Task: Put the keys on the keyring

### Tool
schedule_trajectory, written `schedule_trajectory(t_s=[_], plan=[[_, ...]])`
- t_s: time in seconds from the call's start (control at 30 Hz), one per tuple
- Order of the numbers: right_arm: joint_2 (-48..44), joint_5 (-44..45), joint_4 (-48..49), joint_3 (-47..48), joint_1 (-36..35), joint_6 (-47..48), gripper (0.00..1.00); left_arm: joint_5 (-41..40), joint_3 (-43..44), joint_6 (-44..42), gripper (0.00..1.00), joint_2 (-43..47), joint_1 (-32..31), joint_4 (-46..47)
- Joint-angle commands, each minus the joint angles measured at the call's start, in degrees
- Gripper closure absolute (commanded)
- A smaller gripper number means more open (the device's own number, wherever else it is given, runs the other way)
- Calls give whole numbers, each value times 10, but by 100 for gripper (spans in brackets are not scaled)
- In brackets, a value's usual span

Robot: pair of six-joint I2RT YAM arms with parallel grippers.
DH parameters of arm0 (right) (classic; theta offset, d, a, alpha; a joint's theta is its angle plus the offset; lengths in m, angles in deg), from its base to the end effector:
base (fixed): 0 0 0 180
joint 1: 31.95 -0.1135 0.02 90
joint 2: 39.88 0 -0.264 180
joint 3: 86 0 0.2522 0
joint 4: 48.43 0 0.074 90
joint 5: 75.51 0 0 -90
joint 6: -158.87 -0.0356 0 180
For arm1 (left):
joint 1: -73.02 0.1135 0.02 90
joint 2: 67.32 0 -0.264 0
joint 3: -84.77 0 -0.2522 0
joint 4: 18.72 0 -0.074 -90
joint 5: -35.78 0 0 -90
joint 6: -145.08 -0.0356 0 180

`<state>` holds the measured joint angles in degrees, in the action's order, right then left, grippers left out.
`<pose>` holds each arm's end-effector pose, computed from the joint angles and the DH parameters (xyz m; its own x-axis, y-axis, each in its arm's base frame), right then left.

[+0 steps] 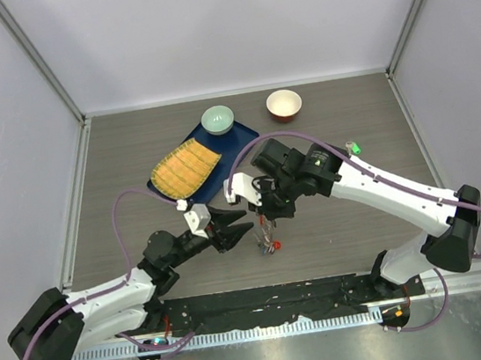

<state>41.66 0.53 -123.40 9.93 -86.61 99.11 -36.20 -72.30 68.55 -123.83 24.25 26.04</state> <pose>0.1542 0.2324 0.3428 -0.0021 -0.8479 -0.5302 -0.9969 0.0436 -0.0658 0.1171 -0.1503 0.2151 -0.0889 -0.2346 -0.9680 0.9198 0.3536 -0.1702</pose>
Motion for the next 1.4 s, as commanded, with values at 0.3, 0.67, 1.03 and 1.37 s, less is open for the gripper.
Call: schedule_trajectory(t_s=[0.3,0.67,1.03,1.37], plan=[[-22,-27,28,-1,-4,14,99,135,57,46,59,-99,21,132],[-24,-27,27,-2,-3,16,99,170,94,63,69,-147,28,165],[-29,-22,28,-2,-4,19,99,165,96,21,75,-90,29,21],[-31,-27,29,-2,-4,18,99,180,98,21,84,-93,34,11]])
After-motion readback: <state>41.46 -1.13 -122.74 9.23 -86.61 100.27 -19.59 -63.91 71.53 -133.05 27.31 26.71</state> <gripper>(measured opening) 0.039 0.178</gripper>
